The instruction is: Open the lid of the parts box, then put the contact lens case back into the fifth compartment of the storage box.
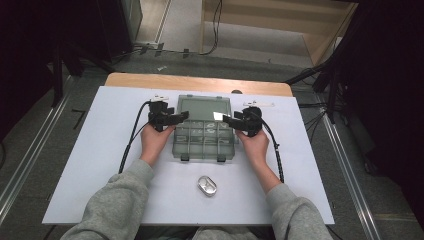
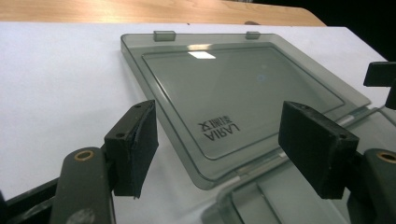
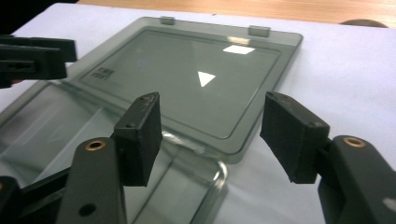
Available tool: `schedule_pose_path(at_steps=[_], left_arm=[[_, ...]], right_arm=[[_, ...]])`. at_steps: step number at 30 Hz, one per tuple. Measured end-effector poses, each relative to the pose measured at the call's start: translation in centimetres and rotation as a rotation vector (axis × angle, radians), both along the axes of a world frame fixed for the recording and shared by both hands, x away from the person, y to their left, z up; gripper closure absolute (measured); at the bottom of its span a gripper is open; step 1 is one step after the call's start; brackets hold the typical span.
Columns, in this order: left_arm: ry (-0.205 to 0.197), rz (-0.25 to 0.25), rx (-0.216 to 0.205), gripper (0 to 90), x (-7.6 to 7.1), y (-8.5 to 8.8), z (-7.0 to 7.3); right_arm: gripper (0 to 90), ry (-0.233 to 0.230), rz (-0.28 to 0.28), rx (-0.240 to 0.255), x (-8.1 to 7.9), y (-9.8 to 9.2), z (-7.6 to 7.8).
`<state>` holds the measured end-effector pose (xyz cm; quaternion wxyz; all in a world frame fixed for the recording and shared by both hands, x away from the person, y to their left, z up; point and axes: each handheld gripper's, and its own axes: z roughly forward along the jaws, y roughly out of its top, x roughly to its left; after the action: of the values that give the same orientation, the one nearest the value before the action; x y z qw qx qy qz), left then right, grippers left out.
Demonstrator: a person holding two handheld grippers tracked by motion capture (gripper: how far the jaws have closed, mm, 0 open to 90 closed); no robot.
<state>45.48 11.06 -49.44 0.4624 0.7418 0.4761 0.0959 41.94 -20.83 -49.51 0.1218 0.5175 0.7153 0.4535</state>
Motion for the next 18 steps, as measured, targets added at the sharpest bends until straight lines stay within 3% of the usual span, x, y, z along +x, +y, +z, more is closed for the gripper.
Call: schedule_pose_path(at_steps=[11, 15, 18], left_arm=[[0.011, -0.056, 0.039, 29.0, -1.1, -0.3, 1.2], [0.017, -0.073, 0.032, 29.0, -1.4, -0.1, 1.7], [0.023, -0.091, 0.001, 29.0, -1.7, 0.3, 2.5]], right_arm=[[33.5, 0.0, 0.07, 0.039, -1.0, -0.3, 1.2], [33.2, 0.005, 0.081, 0.029, -1.3, -0.3, 1.3], [32.7, 0.019, 0.095, 0.041, -1.7, -0.6, 1.4]])
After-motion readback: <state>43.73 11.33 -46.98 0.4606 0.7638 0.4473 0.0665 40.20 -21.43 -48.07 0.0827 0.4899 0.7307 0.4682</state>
